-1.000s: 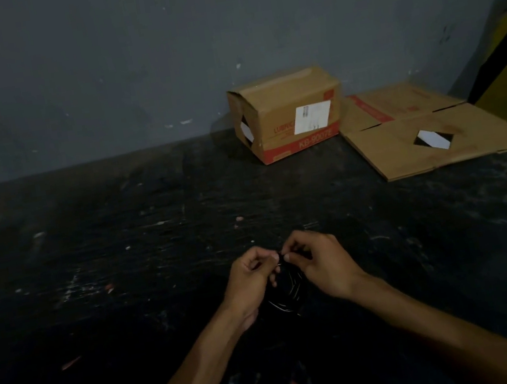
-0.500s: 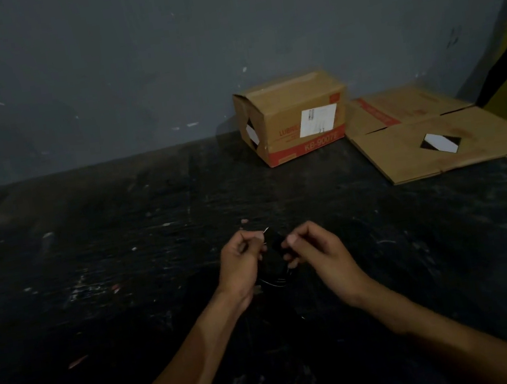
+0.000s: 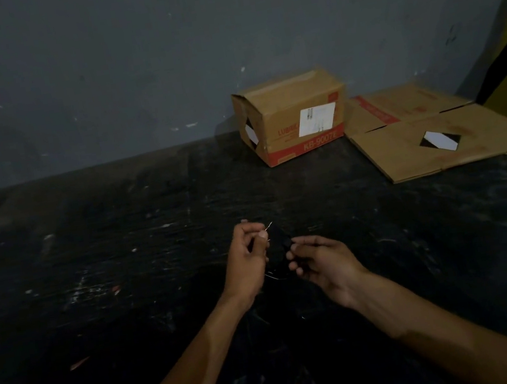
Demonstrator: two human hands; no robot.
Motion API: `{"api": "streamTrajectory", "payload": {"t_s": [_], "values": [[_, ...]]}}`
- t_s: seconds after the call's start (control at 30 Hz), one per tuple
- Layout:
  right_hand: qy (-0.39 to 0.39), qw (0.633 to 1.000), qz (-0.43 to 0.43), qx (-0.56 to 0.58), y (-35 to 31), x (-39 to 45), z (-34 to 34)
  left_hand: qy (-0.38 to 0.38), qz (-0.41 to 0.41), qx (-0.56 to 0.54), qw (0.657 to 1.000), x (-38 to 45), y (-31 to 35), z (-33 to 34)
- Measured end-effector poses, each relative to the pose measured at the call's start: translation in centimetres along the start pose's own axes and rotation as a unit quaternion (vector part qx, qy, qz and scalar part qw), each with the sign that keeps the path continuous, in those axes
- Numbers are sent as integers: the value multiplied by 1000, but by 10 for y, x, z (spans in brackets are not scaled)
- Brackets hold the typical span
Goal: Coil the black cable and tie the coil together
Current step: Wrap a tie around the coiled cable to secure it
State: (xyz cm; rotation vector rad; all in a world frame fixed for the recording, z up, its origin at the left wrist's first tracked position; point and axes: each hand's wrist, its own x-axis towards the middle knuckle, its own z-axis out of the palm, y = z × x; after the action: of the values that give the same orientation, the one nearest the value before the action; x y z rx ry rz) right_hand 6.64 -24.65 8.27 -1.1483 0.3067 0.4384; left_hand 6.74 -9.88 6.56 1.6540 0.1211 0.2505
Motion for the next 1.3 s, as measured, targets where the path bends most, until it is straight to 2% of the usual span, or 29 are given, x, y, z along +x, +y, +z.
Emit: {"api": "streamTrajectory", "payload": {"t_s": [0.23, 0.43, 0.83, 1.03, 1.3], "values": [[14, 999, 32, -4, 14, -1, -3, 22, 17, -22, 999, -1, -4, 3], [41, 993, 92, -67, 22, -1, -1, 16, 34, -19, 999, 3, -4, 2], [52, 988, 137, 51, 23, 3, 18, -24, 17, -5, 1000, -15, -5, 10], [42, 983, 141, 110, 24, 5, 20, -2, -8, -10, 1000, -18, -12, 13], [36, 980, 139, 139, 19, 4, 21, 10, 55, 93, 994, -21, -17, 17]]}}
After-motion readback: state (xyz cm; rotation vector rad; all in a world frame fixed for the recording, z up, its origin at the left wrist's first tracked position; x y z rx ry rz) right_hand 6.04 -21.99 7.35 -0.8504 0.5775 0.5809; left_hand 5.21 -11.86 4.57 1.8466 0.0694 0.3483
